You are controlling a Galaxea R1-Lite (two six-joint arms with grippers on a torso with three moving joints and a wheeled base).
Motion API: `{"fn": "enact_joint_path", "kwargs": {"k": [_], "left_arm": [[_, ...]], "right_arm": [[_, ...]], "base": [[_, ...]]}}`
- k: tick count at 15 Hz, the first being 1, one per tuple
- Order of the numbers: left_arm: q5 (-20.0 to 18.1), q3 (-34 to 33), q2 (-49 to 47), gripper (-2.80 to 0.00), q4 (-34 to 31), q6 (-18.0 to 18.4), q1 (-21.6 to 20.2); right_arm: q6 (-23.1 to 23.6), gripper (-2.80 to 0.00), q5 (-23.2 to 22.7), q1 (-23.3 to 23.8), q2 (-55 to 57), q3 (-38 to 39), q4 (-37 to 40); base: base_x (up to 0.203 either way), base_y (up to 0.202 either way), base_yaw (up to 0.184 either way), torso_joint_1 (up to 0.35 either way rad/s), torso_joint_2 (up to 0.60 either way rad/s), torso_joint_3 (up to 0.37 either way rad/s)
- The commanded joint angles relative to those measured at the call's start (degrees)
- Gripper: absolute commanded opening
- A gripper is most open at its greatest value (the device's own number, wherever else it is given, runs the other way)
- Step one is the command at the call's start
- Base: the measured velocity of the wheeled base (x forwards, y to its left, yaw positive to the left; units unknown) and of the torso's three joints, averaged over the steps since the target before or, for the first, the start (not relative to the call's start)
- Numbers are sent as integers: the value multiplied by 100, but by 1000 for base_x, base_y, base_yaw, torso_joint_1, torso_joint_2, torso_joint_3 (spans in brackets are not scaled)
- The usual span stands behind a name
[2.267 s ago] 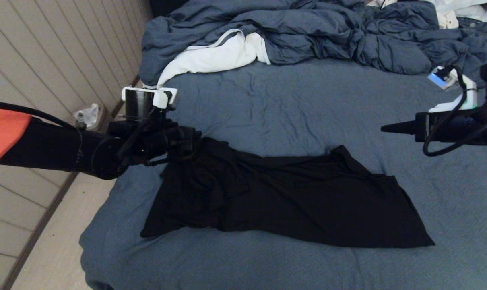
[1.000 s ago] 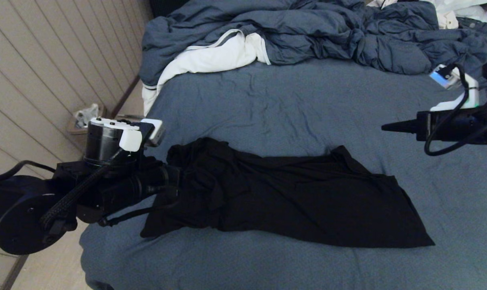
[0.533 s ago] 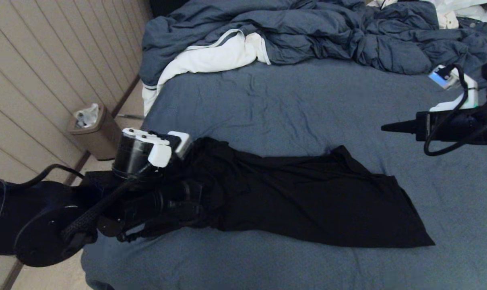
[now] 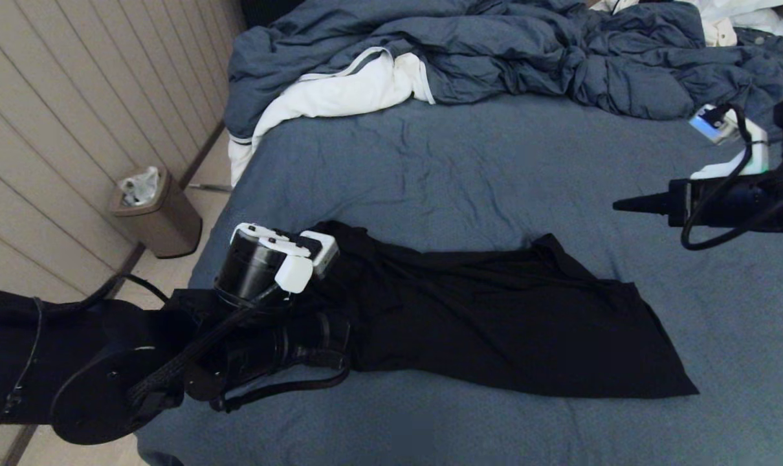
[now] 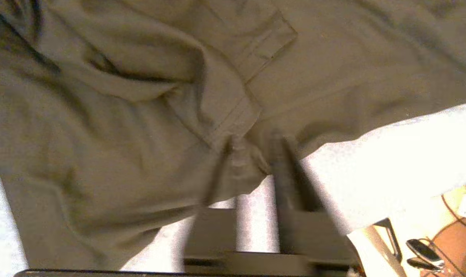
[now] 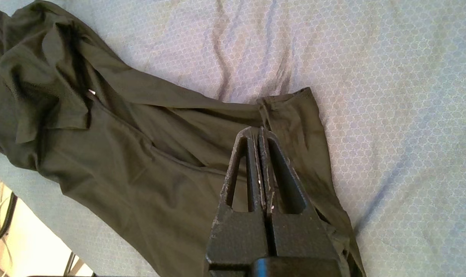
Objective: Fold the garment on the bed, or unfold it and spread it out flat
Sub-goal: Unford the black T-shirt
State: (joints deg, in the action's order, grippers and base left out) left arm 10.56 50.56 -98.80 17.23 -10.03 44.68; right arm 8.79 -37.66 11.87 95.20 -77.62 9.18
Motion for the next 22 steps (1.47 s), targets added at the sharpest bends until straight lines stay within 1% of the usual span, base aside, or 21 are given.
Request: {"fn": "enact_joint_path", "kwargs": {"k": [1, 5, 7, 10, 12, 16, 17, 22], "left_arm": [[9, 106, -233, 0, -6, -112, 6], [8, 310, -542, 0, 52, -175, -27], [8, 454, -727, 0, 59, -192, -115], [25, 612, -1053, 0, 88, -346, -272], [17, 640, -1212, 0, 262, -343, -424], [17, 700, -1261, 0, 281, -340, -486], [17, 709, -1280, -280, 281, -342, -486], [26, 911, -1322, -280, 284, -347, -591]], "right_arm": [[9, -280, -13, -1, 8, 1, 5], [3, -280, -13, -1, 8, 1, 5], [9, -280, -13, -1, 8, 1, 5], [9, -280, -22, -1, 8, 1, 5], [9, -280, -22, -1, 8, 1, 5], [9, -280, -22, -1, 16, 1, 5], [9, -280, -22, -1, 16, 1, 5], [9, -280, -22, -1, 16, 1, 5]], "base": [[0, 0, 0, 0, 0, 0], [0, 0, 0, 0, 0, 0], [0, 0, 0, 0, 0, 0], [0, 0, 0, 0, 0, 0], [0, 0, 0, 0, 0, 0], [0, 0, 0, 0, 0, 0], [0, 0, 0, 0, 0, 0], [0, 0, 0, 0, 0, 0]]}}
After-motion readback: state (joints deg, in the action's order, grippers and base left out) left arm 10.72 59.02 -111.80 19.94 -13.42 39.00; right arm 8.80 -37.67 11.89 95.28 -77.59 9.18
